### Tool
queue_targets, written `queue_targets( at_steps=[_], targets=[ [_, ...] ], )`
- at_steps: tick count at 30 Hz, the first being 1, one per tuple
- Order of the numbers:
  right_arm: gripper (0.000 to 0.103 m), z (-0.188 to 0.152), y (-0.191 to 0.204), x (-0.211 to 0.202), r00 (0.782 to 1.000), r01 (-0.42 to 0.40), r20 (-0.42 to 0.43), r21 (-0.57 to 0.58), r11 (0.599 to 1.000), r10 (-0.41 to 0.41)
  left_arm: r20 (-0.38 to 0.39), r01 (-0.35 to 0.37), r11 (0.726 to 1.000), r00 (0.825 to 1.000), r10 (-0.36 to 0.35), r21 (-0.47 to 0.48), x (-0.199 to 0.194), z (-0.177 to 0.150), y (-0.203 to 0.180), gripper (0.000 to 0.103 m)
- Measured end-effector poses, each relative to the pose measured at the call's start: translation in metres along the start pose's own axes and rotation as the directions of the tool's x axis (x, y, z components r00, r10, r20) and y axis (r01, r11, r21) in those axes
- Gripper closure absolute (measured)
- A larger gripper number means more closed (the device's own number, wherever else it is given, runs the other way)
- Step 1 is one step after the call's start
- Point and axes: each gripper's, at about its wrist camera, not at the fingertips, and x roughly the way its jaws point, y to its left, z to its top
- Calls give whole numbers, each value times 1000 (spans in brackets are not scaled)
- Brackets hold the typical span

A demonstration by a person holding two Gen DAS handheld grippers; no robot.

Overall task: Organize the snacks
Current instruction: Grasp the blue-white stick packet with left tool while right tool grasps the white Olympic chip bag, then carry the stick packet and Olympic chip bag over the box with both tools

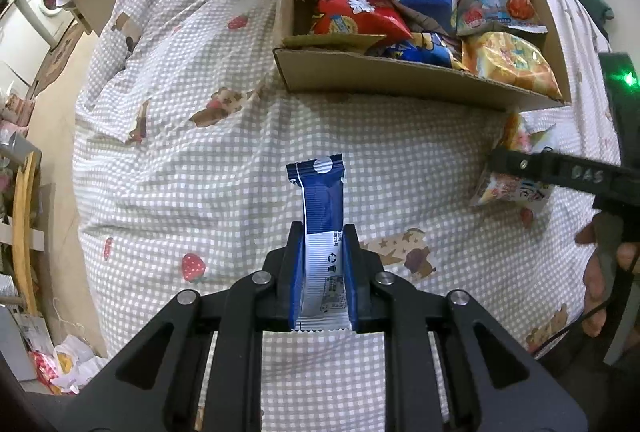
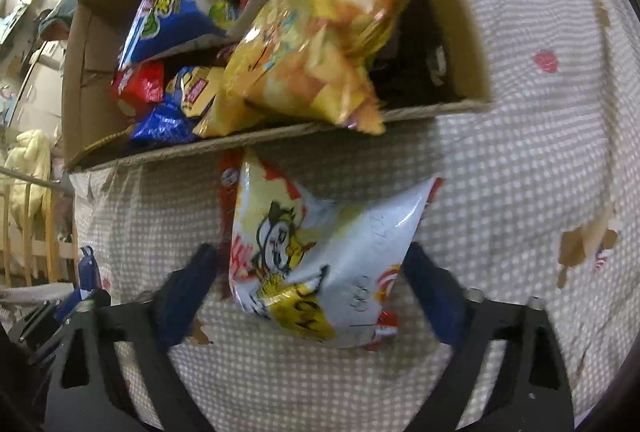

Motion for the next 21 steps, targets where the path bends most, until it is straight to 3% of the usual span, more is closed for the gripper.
queue_targets(
  at_steps=[9,21],
  targets=[
    [42,-15,-13,-24,999,-38,37,0,999,38,18,-9,1000,1000,9,20,4,10,-1,88],
    [43,-46,-43,-72,987,-143,78,-6,990,143,56,-65,994,997,60,87,7,6,-21,88]
  ],
)
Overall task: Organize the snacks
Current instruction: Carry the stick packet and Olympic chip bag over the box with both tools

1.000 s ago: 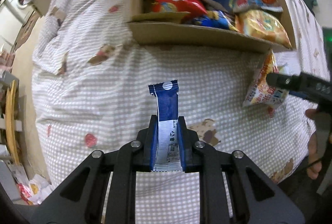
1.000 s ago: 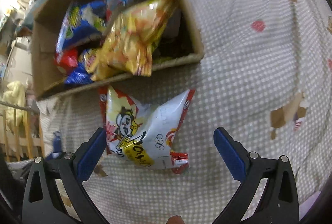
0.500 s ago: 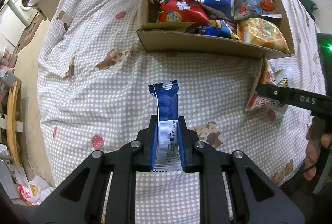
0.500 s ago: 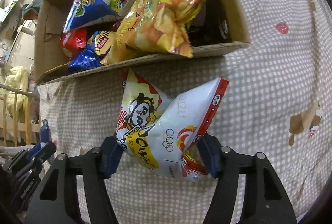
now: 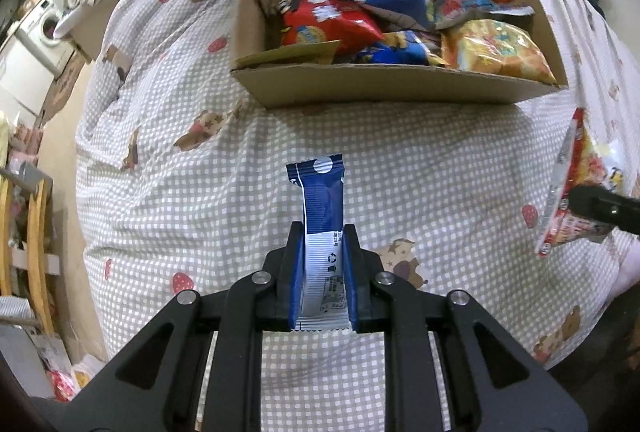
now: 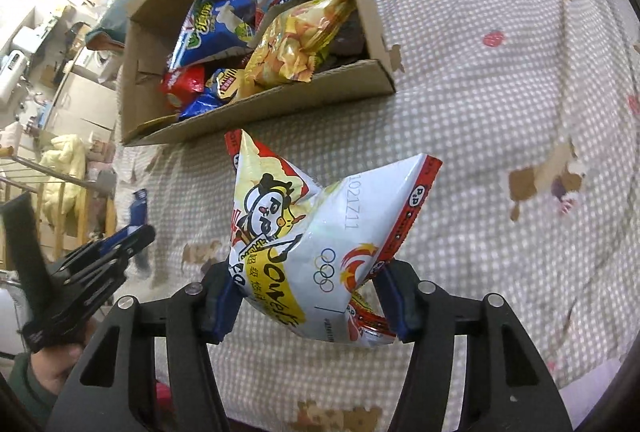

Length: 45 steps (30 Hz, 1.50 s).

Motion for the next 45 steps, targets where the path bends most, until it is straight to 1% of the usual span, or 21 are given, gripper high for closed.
queue_targets(
  at_steps=[5,8,12,16,19,21,22,24,26,28,32,34,37,40,41,45],
  targets=[
    [43,-5,7,-22,997,-63,48,-39,997,65,57,2,1000,998,-2,5,-15,1,-4,88],
    [43,-6,18,-34,991,-90,95,-86,992,98,115,7,1000,993,-5,-11,-32,1,-2,88],
    [43,-3,36,-41,978,-133,145,-133,982,151,153,7,999,988,-1,-41,-42,1,5,88],
    [43,3,44,-50,963,-158,197,-139,978,184,177,25,996,984,-10,-84,-49,1,14,88],
    [43,10,52,-59,949,-173,245,-126,977,199,211,46,992,977,-21,-114,-56,5,19,88],
    [43,19,59,-63,935,-187,282,-120,975,214,241,65,990,970,-33,-125,-65,10,20,88],
    [43,23,61,-65,926,-200,300,-119,973,227,259,64,990,965,-28,-129,-69,13,21,88],
    [43,30,64,-69,917,-206,323,-121,971,235,281,67,989,959,-28,-129,-76,18,22,88],
    [43,39,66,-71,909,-203,345,-129,971,236,285,79,988,958,-38,-134,-79,23,22,88],
    [43,49,67,-73,903,-195,361,-141,971,234,284,92,989,957,-55,-118,-82,31,20,88],
    [43,71,67,-76,892,-185,388,-152,971,230,299,108,989,951,-72,-106,-87,54,22,88],
    [43,77,65,-75,892,-179,394,-147,973,223,305,107,989,950,-72,-100,-87,68,23,88],
    [43,90,62,-69,894,-166,398,-140,976,209,325,88,992,944,-55,-87,-86,88,25,88],
    [43,102,59,-61,903,-141,388,-132,981,182,332,78,993,942,-45,-88,-80,104,27,88],
    [43,107,57,-57,910,-127,381,-117,985,163,331,81,992,942,-47,-91,-77,108,27,88],
    [43,117,56,-42,922,-107,363,-97,989,136,328,78,993,944,-44,-91,-61,119,25,88]
  ],
)
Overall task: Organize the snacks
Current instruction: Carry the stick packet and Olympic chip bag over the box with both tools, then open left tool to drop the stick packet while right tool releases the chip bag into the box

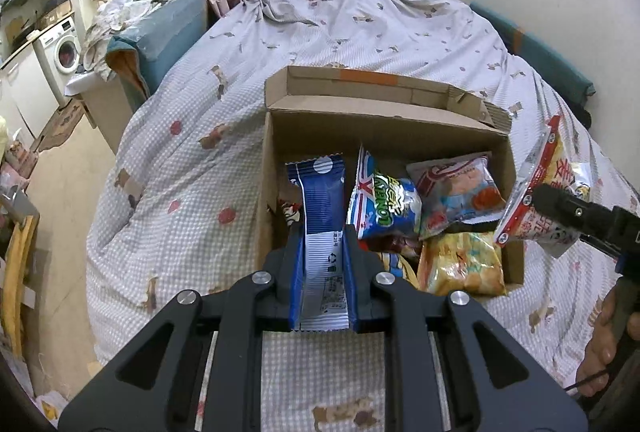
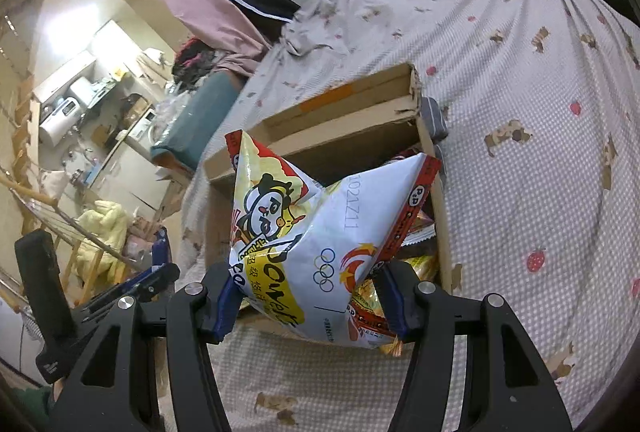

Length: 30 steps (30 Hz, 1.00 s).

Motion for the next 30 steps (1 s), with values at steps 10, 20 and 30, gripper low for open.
queue_targets(
  at_steps=[10,20,30],
  targets=[
    [42,11,16,45,998,-32,-48,-55,998,29,-10,22,999,1000,-22,42,38,4,-8,88],
    [40,10,16,77,994,-42,-100,-34,999,39,-25,-2,1000,1000,3,16,46,1,-3,88],
    [21,14,11,69,997,-34,-69,-31,999,31,-8,12,999,1000,-12,30,41,1,-8,84]
  ],
)
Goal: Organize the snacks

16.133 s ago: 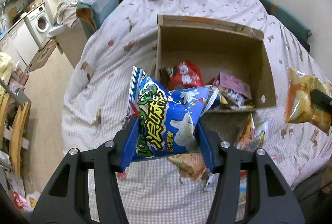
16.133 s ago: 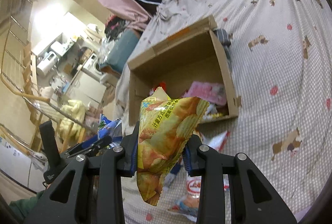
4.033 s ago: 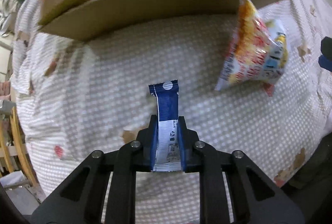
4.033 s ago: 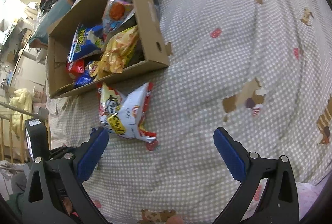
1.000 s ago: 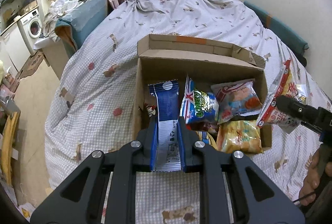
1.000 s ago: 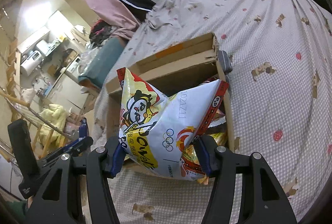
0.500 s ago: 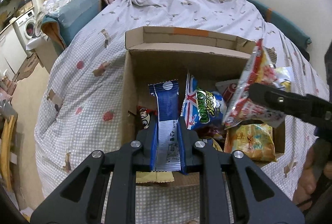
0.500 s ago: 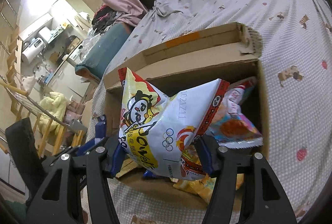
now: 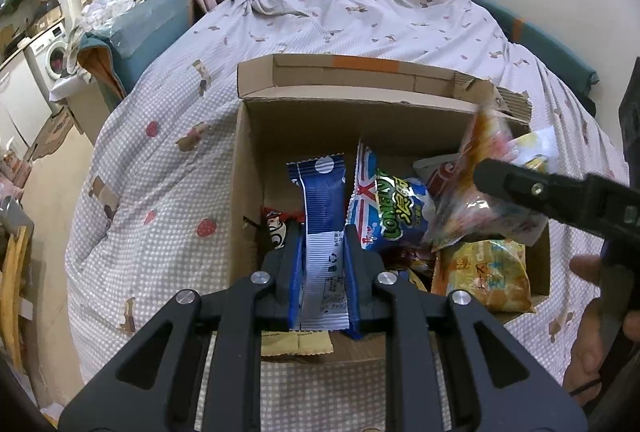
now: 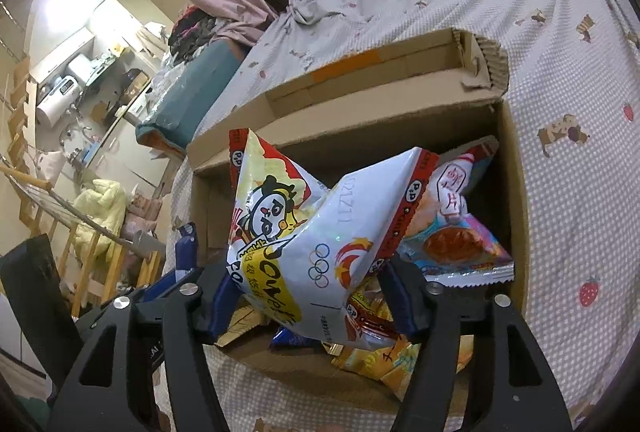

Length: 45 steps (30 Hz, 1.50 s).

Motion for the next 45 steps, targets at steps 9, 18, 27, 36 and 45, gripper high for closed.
queue_targets(
  at_steps=[9,18,27,36,45],
  targets=[
    [0,4,8,-28,996,-7,84,-19,1000,9,88,-31,999,996,32,-12,-22,3,2,18],
    [0,-10,22,-69,989,38,142,-53,998,-30,131,-42,997,990,50,-64,-57,-4,9,18],
    [0,-44,30,-100,985,89,157,-90,992,-74,174,-50,998,983,58,-48,-93,-19,11,18],
    [0,-73,30,-132,975,151,176,-83,985,-135,153,-32,998,987,41,-58,-118,-46,18,18],
    [0,-110,38,-151,968,205,170,-110,973,-185,165,-37,998,985,43,-42,-145,-75,16,3]
  ],
)
